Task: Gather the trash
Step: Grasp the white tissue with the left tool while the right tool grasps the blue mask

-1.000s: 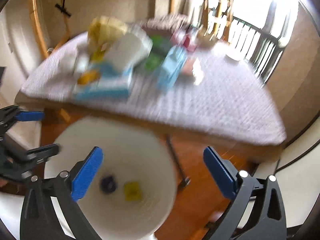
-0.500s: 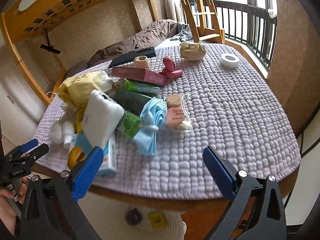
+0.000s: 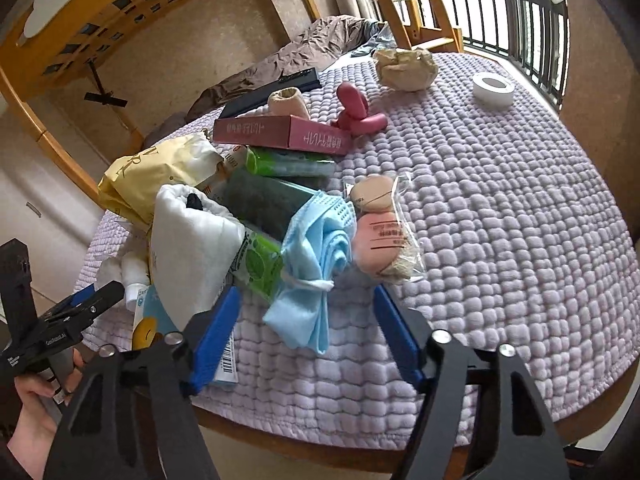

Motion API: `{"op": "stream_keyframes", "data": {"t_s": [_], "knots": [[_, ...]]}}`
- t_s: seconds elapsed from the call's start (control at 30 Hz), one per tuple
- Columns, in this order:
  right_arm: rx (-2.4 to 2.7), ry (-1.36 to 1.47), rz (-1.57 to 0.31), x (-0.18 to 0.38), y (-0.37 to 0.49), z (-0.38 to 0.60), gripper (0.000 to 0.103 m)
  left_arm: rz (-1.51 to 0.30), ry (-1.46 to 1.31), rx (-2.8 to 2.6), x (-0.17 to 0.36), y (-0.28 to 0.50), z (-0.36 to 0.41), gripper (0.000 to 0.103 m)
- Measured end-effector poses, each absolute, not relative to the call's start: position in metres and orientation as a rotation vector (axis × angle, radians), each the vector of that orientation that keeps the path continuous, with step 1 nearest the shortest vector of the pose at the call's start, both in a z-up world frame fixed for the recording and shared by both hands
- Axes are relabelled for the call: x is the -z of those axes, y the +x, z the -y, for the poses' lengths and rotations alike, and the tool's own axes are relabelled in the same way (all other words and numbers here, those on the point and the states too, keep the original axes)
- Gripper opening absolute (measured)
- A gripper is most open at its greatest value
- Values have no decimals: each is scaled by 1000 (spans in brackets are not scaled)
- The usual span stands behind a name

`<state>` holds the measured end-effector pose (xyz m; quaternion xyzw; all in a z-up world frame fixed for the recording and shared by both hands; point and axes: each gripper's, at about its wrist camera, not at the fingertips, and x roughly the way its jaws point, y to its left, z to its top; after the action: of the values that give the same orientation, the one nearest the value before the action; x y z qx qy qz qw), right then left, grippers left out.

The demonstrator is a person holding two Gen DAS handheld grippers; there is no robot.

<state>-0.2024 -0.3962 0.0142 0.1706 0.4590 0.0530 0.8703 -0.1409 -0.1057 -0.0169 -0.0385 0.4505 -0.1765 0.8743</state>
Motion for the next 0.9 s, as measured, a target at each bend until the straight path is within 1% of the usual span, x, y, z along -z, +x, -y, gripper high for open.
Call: {"op": "stream_keyframes", "data": {"t_s": [0.07,0.1,0.2,0.23,0.27,0.33,0.37,0.4,0.47,0.5,0.57,0.67,0.9], "knots": [[-127,376,-962,-12,-199,397,59,-941,-80,375,17,-140,105,102],[-133,381,-963,-11,-199,398,58,-942,-79,378,17,-140,104,102],[-142,375,-964,-10,-198,397,49,-940,-69,390,17,-140,104,100],[-148,374,-964,-10,-198,398,42,-939,-69,394,17,-141,102,99],[-157,372,-966,-9,-197,397,33,-938,-70,400,16,-141,102,96],[-165,363,-969,-8,-196,396,28,-938,-73,405,15,-143,100,90],[-167,360,-966,-9,-197,395,26,-938,-74,407,14,-143,101,84],[-165,353,-962,-10,-197,394,25,-939,-72,408,13,-143,100,77],[-163,339,-955,-12,-198,391,25,-945,-70,411,12,-144,100,68],[-162,331,-950,-13,-199,390,25,-945,-66,407,12,-144,99,64],[-162,315,-938,-17,-201,387,25,-943,-63,406,10,-145,98,60],[-160,296,-926,-23,-206,387,25,-929,-66,398,6,-146,94,56],[-137,243,-903,-33,-218,386,25,-910,-69,379,-6,-151,87,54]]}}
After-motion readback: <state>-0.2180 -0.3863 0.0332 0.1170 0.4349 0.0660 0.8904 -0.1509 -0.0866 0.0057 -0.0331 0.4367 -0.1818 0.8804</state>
